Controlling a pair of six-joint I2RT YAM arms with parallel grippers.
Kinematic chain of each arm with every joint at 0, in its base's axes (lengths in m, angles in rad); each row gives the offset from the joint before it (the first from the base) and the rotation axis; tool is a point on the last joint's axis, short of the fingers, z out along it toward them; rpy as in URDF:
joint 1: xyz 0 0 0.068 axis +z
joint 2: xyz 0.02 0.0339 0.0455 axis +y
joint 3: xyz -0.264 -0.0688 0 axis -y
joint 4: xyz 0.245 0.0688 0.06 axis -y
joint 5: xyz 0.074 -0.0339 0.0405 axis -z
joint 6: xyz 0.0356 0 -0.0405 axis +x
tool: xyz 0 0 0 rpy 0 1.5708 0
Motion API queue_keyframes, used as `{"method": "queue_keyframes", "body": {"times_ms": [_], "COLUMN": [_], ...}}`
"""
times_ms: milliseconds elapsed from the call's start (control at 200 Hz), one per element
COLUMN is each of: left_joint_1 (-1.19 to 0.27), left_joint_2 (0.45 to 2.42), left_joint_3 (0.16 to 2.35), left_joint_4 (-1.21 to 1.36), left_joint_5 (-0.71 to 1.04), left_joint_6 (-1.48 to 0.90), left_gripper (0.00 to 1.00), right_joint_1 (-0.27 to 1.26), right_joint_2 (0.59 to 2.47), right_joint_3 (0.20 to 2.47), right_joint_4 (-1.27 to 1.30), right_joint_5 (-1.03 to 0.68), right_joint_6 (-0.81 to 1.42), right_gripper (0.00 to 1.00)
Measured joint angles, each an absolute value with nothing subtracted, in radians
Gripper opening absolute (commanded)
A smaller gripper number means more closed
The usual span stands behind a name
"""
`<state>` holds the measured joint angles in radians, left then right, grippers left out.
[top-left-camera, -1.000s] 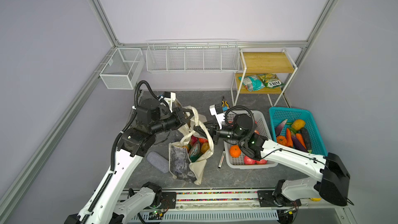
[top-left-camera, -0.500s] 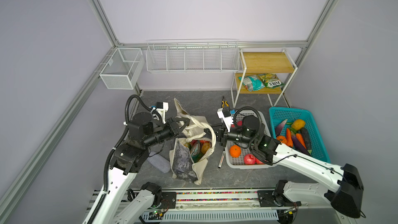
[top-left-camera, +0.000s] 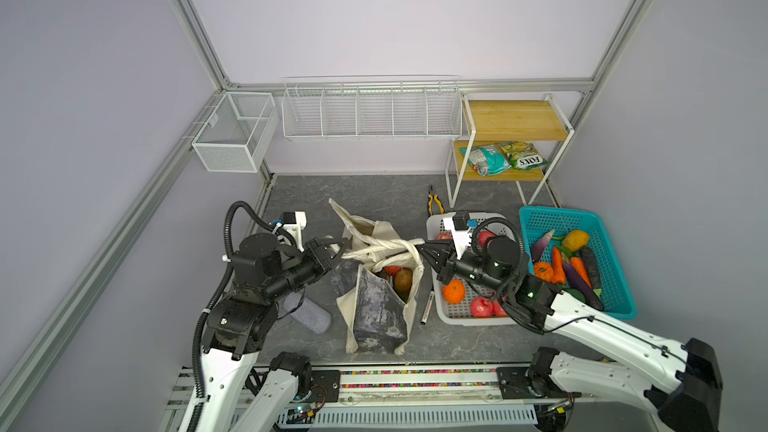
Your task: Place the food into the grocery bag and tie it
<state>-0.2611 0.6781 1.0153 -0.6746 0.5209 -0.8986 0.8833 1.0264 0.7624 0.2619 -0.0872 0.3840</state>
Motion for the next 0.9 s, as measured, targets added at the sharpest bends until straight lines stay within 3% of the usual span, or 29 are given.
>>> {"method": "queue_keyframes", "body": {"times_ms": [245,630,900], "left_joint_1": [-0.248,-0.23,-0.229], "left_joint_2": [0.666,0.688,0.692], "left_joint_3": [1.008,1.007,1.0], "left_joint_4": [-0.707,-0.706,-0.69], "left_joint_5": [0.513,0.546,0.56], "left_joint_6": [-0.889,-0.857,-0.854], "left_gripper": [0.0,0.0,0.0], "right_joint_1": [0.875,0.873,0.885], "right_joint_2": [1.028,1.174,1.228], "right_joint_3": [0.776,0.972,1.038], "right_joint_4": [0.227,0.041,-0.02], "right_joint_5": [-0.088,-0.159,-0.23], "right_joint_6": [0.345,0.144,-0.009], "right_gripper": [0.2,0.57,0.7]}}
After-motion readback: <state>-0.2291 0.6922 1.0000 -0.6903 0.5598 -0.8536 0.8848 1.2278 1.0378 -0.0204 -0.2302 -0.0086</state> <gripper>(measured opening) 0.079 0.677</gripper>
